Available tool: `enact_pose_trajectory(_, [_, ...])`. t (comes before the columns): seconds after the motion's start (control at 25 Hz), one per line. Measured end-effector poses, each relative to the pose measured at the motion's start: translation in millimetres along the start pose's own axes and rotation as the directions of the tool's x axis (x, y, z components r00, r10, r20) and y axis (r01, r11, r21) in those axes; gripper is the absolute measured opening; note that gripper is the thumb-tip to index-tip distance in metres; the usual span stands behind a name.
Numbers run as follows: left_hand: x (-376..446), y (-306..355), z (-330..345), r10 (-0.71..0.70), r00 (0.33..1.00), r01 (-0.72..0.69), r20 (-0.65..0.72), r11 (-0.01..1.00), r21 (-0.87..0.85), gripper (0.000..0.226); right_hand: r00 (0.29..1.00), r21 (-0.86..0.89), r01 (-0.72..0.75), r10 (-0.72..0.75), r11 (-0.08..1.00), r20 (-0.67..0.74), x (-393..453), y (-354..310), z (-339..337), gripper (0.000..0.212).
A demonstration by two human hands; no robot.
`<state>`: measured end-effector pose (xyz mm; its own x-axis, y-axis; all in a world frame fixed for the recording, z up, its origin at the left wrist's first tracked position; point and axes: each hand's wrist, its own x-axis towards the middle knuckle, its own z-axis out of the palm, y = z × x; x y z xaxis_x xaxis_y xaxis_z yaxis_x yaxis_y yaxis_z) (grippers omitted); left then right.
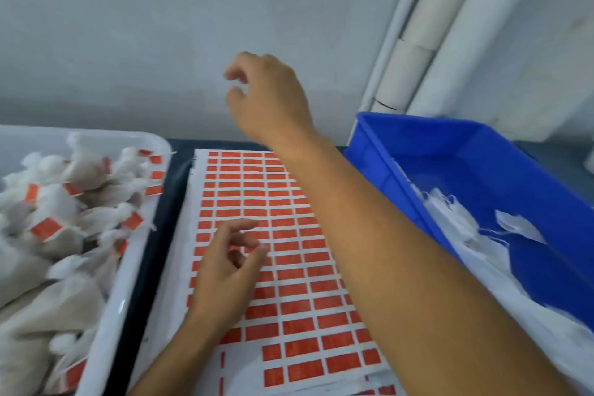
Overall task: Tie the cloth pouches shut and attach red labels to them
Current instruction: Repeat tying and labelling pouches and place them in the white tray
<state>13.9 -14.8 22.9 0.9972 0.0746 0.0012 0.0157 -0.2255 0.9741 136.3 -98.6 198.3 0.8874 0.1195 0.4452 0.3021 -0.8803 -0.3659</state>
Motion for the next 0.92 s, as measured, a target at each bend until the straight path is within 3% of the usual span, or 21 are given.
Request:
enact_pose_trajectory(0.16, [2.8, -3.0, 2.4, -0.058, 0.997, 0.060, -0.047, 0.997, 0.049, 0.024, 0.935, -0.264, -0.330, 0.352, 0.906, 0.040, -6.3, 105.7, -34.0, 0.034])
enact_pose_trajectory(0.4, [9.6, -1.8, 4.1, -0.121, 0.991, 0.125, -0.054, 0.989, 0.080, 0.027, 0.718, -0.368, -0.627, 0.693, 0.687, 0.070, -41.4, 217.0, -58.0, 0.026])
enact_pose_trajectory(0.56, [11.6, -0.3, 5.4, -0.129, 0.989, 0.136, -0.065, 0.985, 0.108, 0.028, 0.641, -0.382, -0.674, 0.758, 0.632, 0.123, -56.8, 250.8, -47.7, 0.022])
enact_pose_trajectory(0.92, [11.0, 4.3, 6.0, -0.126, 0.992, 0.126, -0.022, 0.991, 0.047, 0.028, 0.649, -0.385, -0.675, 0.754, 0.630, 0.097, -60.2, 268.9, -36.2, 0.015])
